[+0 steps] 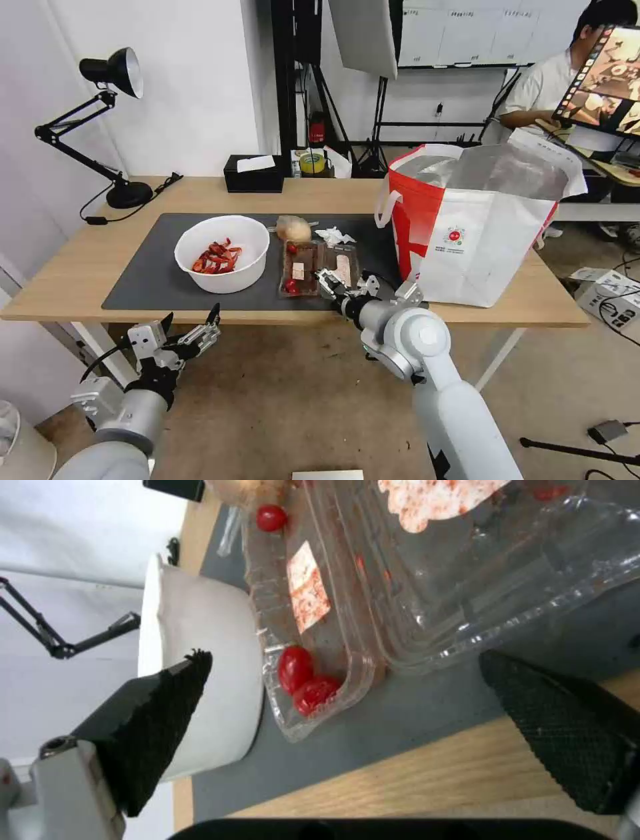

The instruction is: Pick up the trash from the table and place it into the takeout bag.

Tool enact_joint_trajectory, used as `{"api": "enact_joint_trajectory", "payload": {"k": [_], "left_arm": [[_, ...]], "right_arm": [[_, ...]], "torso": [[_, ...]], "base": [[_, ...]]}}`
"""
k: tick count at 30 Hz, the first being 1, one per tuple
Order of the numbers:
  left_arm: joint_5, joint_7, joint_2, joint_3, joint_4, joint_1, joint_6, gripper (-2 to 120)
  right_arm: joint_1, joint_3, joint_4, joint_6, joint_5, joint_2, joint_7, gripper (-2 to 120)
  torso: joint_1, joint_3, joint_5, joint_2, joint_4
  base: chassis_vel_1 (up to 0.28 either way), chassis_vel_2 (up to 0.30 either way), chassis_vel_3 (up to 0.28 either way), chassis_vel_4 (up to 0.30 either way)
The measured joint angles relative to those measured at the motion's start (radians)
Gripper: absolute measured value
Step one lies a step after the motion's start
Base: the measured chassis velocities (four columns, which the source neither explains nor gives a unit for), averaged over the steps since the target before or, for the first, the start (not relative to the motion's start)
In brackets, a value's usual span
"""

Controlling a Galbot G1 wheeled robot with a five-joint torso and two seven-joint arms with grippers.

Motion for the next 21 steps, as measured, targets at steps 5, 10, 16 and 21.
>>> {"api": "enact_joint_trajectory", "payload": {"k": [5,10,16,21], "left_arm": [[0.000,0.000,-0.001,-0.001,-0.001,0.001,0.000,100],[0.000,0.000,-0.001,-0.001,-0.002,0.001,-0.001,100],[0.000,0.000,-0.002,-0.001,-0.003,0.002,-0.001,100],[0.001,0.000,-0.003,-0.002,-0.003,0.002,-0.001,100]], "right_arm": [[0.002,0.007,0.004,0.000,0.000,-0.004,0.003,100],[0.002,0.009,0.006,0.000,0.000,-0.006,0.004,100],[0.003,0.011,0.006,0.000,0.000,-0.005,0.003,100],[0.006,0.010,0.004,0.000,-0.005,-0.005,-0.005,100]], "torso": [[0.000,0.000,0.0000,0.000,0.0000],[0.000,0.000,0.0000,0.000,-0.0002],[0.000,0.000,0.0000,0.000,-0.0003],[0.000,0.000,0.0000,0.000,-0.0003]], "base": [[0.000,0.000,0.000,0.000],[0.000,0.000,0.000,0.000],[0.000,0.000,0.000,0.000],[0.000,0.000,0.000,0.000]]}}
